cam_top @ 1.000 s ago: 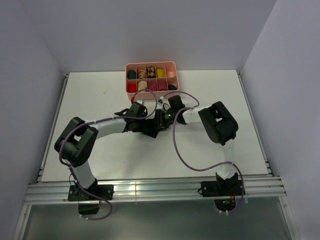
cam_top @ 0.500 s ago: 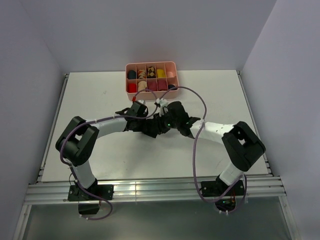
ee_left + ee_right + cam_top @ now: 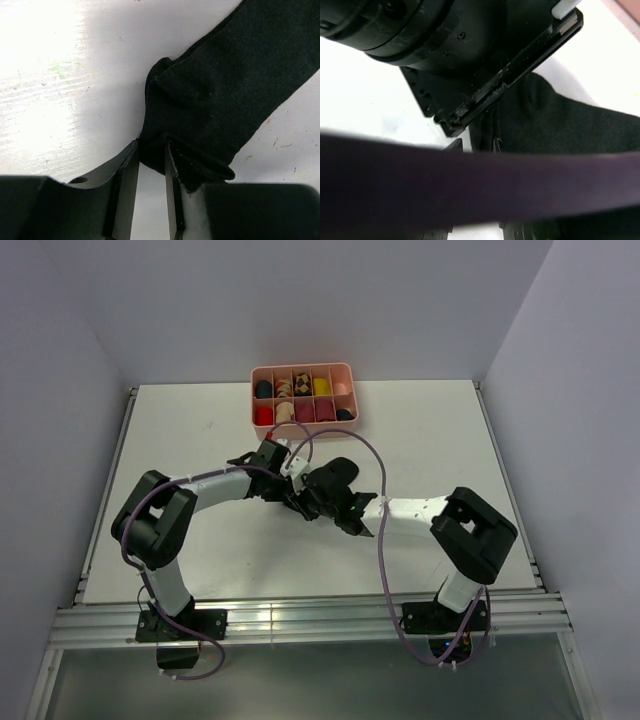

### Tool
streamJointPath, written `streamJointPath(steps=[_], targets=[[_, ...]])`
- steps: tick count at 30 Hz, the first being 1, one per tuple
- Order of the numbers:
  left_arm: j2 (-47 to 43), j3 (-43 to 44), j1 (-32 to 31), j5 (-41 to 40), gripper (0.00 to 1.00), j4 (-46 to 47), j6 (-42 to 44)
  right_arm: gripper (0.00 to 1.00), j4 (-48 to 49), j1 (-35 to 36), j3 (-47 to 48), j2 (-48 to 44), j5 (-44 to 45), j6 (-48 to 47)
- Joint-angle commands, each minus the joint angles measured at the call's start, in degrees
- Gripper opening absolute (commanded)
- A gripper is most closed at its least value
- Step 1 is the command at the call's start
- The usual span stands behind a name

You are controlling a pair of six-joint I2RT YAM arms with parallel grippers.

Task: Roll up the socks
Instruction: Roll the sock at the center of the board.

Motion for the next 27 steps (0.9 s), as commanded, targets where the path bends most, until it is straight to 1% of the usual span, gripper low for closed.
streamJointPath(steps=[1,7,9,12,13,16,17,19,20,21,23,24,27], targets=[[3.74,-0.91,0.82,0.36,0.32,-5.62,2.53,0.38,1.01,2.39,1.28,3.09,3.99,-5.13],[4.18,-0.2,1.08,0.36,0.32,-6.06,2.62,0.39,-0.49,2.66,1.99,6.09,4.34,-4.26],[4.18,-0.03,1.17,0.36,0.32,-6.24,2.62,0.38,-0.23,2.66,0.76,5.04,4.17,-3.03],[4.27,-0.2,1.35,0.36,0.31,-6.33,2.7,0.4,0.74,2.57,-1.7,-0.92,4.7,-0.57],[4.18,-0.2,1.35,0.36,0.32,-6.33,2.62,0.4,0.83,2.57,-2.23,-4.25,5.31,0.57],[4.18,-0.29,1.44,0.18,0.31,-6.33,2.62,0.42,2.67,2.13,-5.3,-10.42,9.34,3.64],[4.18,-0.29,1.52,0.18,0.31,-6.24,2.7,0.45,3.72,1.96,-7.57,-11.91,10.23,4.18],[4.09,-0.46,1.44,0.18,0.31,-6.24,2.88,0.57,6.1,1.34,-9.69,-15.78,13.3,7.42],[4.09,-0.46,1.44,0.1,0.31,-6.32,2.88,0.65,6.36,0.99,-10.75,-16.58,14.36,8.57],[4.0,-0.46,1.44,0.01,0.31,-6.33,2.88,0.76,5.5,0.73,-10.85,-17.54,13.24,9.62],[3.92,-0.2,1.44,-0.17,0.31,-6.67,3.23,0.81,4.61,-1.12,-11.11,-18.08,9.99,10.25],[3.83,-0.03,1.44,-0.17,0.31,-6.76,3.41,0.85,4.96,-1.47,-11.55,-18.43,8.84,9.81],[4.18,0.76,1.52,-0.34,0.31,-7.46,4.28,0.89,6.18,-1.39,-12.25,-17.82,5.32,7.27]])
